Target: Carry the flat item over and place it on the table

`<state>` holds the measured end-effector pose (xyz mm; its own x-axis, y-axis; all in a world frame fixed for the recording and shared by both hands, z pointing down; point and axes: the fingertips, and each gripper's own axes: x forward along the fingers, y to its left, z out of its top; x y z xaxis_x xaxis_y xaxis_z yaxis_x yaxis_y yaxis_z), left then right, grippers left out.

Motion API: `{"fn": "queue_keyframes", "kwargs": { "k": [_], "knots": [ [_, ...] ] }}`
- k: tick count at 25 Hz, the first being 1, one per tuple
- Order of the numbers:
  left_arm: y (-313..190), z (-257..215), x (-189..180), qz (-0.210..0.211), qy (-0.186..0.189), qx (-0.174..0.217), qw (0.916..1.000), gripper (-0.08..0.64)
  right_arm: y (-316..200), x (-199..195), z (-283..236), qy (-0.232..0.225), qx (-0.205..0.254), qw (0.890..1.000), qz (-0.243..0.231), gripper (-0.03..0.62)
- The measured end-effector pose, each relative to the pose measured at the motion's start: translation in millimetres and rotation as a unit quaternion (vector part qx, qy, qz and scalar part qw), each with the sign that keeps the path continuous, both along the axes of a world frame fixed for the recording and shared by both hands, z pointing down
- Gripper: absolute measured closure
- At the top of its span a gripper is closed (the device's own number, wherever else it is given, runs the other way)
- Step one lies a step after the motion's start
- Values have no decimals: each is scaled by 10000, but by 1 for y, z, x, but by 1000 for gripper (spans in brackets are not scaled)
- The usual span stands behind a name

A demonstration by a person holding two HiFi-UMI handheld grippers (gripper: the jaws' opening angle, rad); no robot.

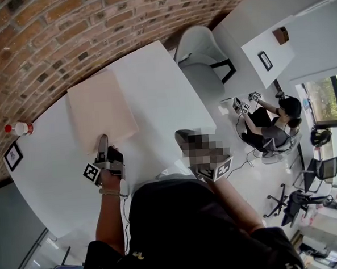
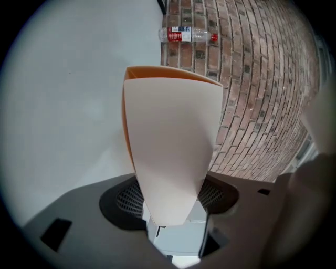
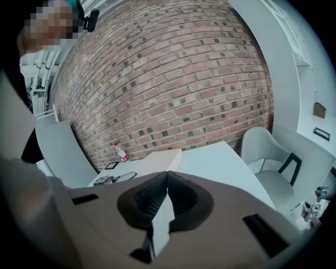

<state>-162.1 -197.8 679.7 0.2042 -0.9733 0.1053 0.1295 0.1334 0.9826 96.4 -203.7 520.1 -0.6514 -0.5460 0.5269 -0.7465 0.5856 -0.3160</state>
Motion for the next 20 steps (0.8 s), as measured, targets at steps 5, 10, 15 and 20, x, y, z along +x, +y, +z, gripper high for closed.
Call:
{"fn": "queue_keyframes", "kwargs": {
  "k": [5, 10, 15, 20],
  "knots": [
    [-14, 5, -1, 22, -76, -89, 9999, 273, -3, 3, 5, 55, -73, 9999, 110, 581],
    [-23, 9, 1, 9, -22, -112, 9999, 273, -2, 6, 8, 65, -121, 9997, 196, 581],
    [-22, 24, 0, -104, 11, -515, 9986, 271, -2, 8, 10, 58, -149, 9995, 288, 581],
    [-20, 33, -1, -109, -73, -775, 9969, 265, -1, 8, 12, 61, -168, 9994, 302, 581]
  ]
}}
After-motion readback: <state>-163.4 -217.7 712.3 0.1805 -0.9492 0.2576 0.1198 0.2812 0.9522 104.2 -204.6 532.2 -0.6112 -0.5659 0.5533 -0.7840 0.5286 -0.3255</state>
